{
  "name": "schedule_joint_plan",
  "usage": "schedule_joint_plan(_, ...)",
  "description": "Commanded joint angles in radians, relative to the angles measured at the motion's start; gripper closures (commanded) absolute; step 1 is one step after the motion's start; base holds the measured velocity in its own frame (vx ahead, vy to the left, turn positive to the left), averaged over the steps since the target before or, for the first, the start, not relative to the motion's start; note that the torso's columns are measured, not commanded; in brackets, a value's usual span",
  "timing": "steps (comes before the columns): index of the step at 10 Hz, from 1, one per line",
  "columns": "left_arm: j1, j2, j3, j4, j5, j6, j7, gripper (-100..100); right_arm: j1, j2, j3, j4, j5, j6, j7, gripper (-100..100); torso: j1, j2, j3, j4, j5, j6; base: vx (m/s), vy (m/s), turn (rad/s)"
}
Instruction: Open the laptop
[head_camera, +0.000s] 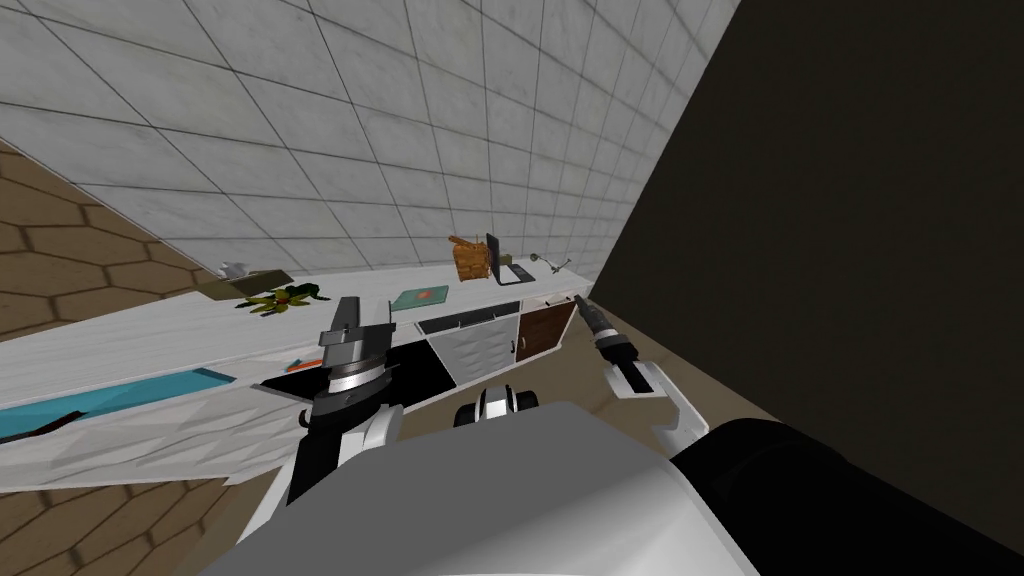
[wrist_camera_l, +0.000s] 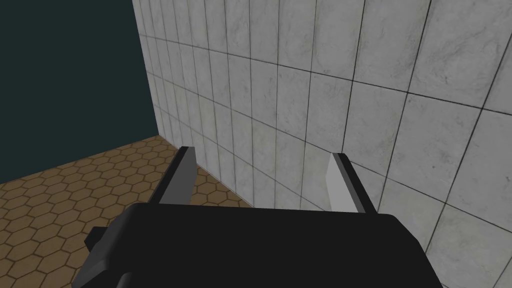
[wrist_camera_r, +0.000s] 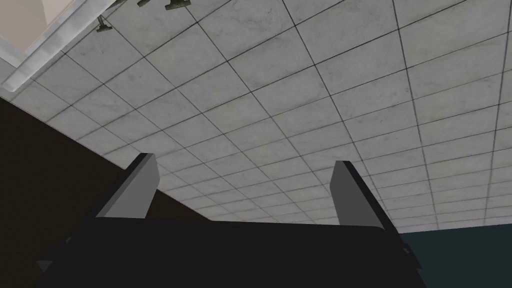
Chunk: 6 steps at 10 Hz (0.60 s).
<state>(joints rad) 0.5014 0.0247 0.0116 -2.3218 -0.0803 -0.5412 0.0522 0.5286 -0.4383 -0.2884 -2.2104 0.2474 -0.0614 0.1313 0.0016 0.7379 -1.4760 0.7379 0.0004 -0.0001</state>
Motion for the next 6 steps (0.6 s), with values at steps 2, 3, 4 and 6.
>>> schedule_joint_plan(2,0.000,0.000,0.000,0.000,0.000,0.000,0.000,0,0.004,-0.066,-0.032,0.032,0.029,0.047,0.015,-100,-0.002,0.000,0.000,0.000,-0.001,0.000,0.003,0.038,0.080)
schedule_joint_plan(3,0.000,0.000,0.000,0.000,0.000,0.000,0.000,0,0.002,-0.103,-0.045,0.057,0.048,0.075,0.026,-100,-0.002,0.000,0.000,0.000,-0.001,0.000,0.009,0.050,0.112)
schedule_joint_plan(4,0.000,0.000,0.000,0.000,0.000,0.000,0.000,0,0.001,-0.133,-0.057,0.083,0.068,0.101,0.038,-100,-0.001,0.000,0.000,0.000,0.000,0.000,0.012,0.083,0.162)
schedule_joint_plan(6,0.000,0.000,0.000,0.000,0.000,0.000,0.000,0,-0.003,-0.208,-0.074,0.136,0.106,0.158,0.063,-100,0.001,0.000,0.000,0.000,0.001,0.000,0.014,0.129,0.208)
